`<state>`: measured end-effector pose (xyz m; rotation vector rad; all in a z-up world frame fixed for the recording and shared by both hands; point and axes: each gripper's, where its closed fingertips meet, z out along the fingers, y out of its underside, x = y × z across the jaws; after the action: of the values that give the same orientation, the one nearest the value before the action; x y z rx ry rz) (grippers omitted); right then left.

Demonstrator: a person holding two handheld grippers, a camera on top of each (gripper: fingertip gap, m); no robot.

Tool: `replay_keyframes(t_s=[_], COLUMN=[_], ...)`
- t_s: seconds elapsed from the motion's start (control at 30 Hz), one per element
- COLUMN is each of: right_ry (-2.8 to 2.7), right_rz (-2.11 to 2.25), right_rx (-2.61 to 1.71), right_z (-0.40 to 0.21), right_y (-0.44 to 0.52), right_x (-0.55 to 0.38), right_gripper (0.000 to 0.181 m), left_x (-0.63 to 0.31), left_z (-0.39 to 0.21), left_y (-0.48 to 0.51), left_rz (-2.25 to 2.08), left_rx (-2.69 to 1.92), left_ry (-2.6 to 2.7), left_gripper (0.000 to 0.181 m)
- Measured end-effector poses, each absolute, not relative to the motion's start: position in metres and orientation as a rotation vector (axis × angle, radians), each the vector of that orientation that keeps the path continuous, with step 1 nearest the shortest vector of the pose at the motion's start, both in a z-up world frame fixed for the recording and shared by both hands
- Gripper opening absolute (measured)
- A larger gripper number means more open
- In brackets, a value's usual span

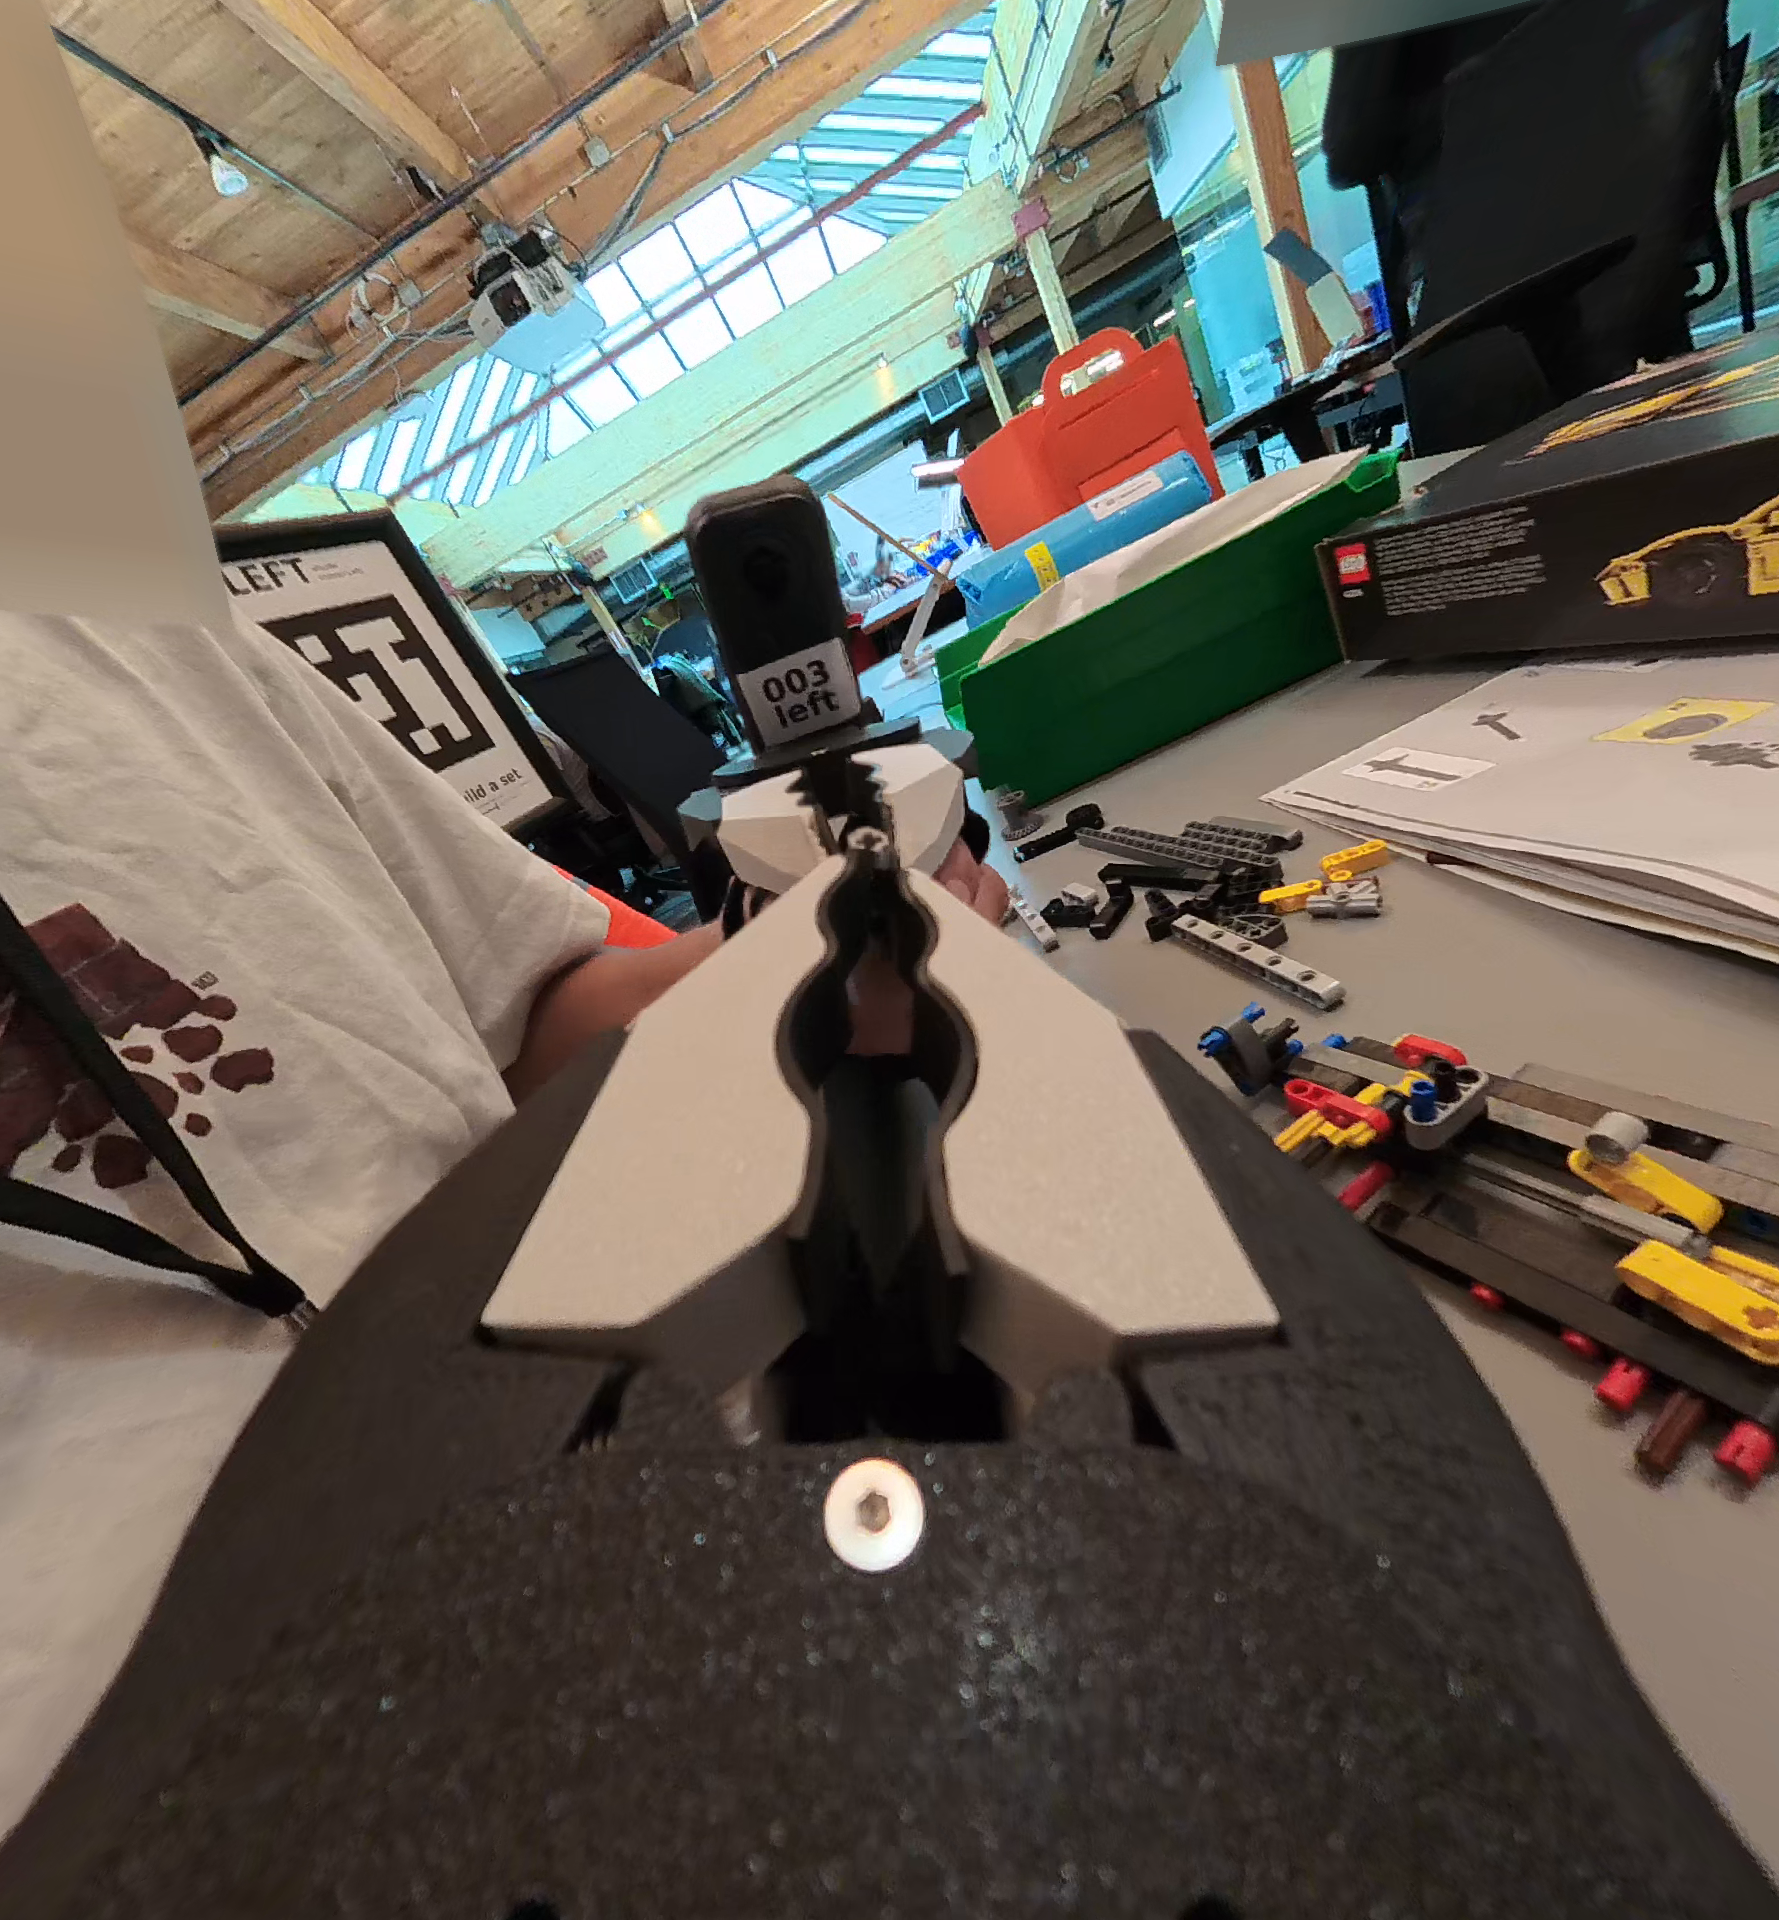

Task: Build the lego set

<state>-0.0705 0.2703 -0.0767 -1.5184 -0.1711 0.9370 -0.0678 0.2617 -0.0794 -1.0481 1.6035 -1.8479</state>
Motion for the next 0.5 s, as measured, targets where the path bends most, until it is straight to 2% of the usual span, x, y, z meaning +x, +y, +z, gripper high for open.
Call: replay_keyframes(t_s=[0.5], right_ry=[-0.217], right_rz=[0.903], right_rx=[-1.548], right_z=[-0.0819], right_y=[0.2672], right_x=[-0.0737], right_gripper=[0.004], left_x=[-0.0691], left_z=[-0.0849], left_y=[0.2569], left_rz=[-1.808], left_rx=[-1.025], left_ry=[1.657], left_gripper=[0.006])
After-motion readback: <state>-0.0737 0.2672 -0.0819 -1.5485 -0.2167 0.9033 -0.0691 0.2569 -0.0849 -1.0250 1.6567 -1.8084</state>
